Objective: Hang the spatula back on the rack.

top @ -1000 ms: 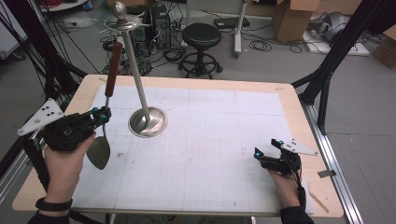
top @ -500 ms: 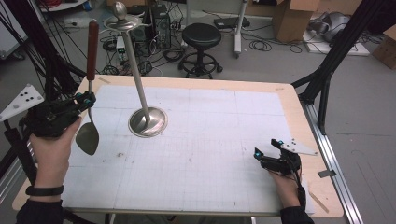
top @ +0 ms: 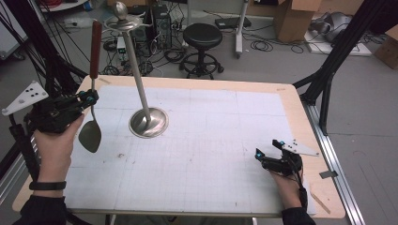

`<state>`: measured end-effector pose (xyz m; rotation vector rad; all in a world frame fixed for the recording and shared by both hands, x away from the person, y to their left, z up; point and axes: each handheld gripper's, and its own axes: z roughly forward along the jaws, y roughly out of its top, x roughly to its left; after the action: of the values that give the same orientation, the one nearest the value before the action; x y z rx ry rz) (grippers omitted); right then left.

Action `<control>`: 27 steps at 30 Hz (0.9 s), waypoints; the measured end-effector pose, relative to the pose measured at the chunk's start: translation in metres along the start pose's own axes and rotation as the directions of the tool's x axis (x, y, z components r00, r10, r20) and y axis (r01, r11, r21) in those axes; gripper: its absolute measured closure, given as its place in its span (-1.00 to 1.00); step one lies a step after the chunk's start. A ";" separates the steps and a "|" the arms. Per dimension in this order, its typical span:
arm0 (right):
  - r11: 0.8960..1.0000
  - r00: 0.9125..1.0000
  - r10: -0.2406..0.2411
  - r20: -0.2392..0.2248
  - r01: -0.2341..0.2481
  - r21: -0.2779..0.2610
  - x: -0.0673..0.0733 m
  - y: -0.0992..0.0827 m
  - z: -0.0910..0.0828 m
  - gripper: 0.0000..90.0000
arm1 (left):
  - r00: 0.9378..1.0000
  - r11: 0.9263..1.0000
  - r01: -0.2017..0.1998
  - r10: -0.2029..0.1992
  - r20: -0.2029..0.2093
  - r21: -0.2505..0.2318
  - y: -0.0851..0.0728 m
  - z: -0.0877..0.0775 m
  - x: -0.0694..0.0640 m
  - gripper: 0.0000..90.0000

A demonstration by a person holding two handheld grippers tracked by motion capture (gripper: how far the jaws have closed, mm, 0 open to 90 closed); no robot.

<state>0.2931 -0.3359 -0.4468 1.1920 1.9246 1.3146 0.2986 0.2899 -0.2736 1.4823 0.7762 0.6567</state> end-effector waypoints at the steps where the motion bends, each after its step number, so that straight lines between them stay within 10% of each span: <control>1: 1.000 1.000 0.000 0.000 0.000 0.000 0.000 0.000 0.000 -0.64 | 1.000 1.000 0.000 0.000 0.000 0.000 0.000 0.000 0.000 0.87; 27: 1.000 1.000 -0.004 -0.003 0.004 0.004 0.001 0.000 0.000 -0.63 | 0.996 0.998 -0.055 0.057 -0.063 0.032 -0.011 0.035 -0.009 0.87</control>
<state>0.2930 -0.3353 -0.4468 1.1884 1.9312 1.3120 0.3200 0.2611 -0.2864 1.5216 0.7985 0.7404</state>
